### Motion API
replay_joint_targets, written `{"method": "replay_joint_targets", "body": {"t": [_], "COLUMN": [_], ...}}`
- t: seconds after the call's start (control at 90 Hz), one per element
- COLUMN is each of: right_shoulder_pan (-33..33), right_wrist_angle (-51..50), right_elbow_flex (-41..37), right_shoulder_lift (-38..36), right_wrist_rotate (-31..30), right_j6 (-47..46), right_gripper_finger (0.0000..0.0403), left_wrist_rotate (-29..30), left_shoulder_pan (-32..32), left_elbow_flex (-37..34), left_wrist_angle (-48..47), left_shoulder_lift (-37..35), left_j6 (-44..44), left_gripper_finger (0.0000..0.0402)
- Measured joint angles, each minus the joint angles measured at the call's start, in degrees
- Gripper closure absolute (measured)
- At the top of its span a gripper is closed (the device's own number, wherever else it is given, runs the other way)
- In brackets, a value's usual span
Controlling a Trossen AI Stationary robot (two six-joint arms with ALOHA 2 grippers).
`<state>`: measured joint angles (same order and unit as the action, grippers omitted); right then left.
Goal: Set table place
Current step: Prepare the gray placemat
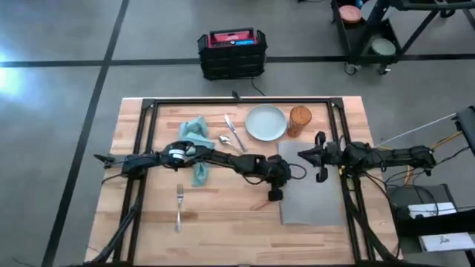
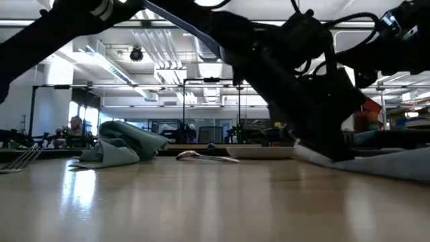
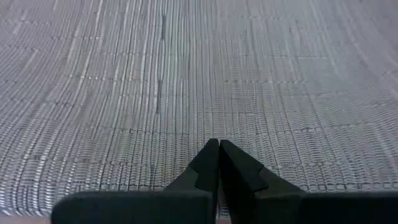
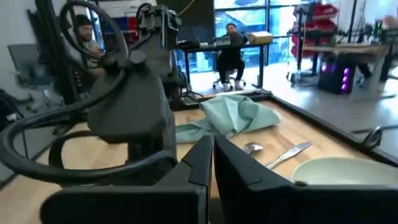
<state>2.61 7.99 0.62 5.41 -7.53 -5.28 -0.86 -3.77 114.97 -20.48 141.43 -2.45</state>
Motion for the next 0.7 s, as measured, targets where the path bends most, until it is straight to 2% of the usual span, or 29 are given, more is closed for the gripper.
{"method": "replay_joint_targets", "body": {"t": [0.178,0.344,0.478,0.589,0.7], "right_shoulder_pan": [0.0,0.0,0.0,0.1,0.1], "right_wrist_angle": [-0.9,-3.4,-5.8,-5.9,-6.2], "right_elbow_flex": [0.0,0.0,0.0,0.0,0.0], "right_shoulder_lift": [0.0,0.1,0.8,2.7,6.1], "right_wrist_rotate": [0.8,5.9,6.1,6.0,5.6], "right_j6": [-8.3,-6.0,-7.6,-8.4,-9.8], "right_gripper_finger": [0.0401,0.0401,0.0401,0.0401,0.0401], "left_wrist_rotate": [0.0,0.1,0.6,3.7,7.8], "left_shoulder_pan": [-0.9,-1.7,-2.3,-2.7,-3.3], "left_elbow_flex": [0.9,0.7,0.3,-1.1,-5.7], "left_wrist_angle": [-9.5,-18.1,-24.5,-27.3,-27.2], "left_shoulder_lift": [-0.9,-2.8,-5.2,-8.9,-13.9], "left_j6": [0.7,0.7,2.5,2.6,1.8], "left_gripper_finger": [0.0402,0.0402,0.0402,0.0402,0.0401]}}
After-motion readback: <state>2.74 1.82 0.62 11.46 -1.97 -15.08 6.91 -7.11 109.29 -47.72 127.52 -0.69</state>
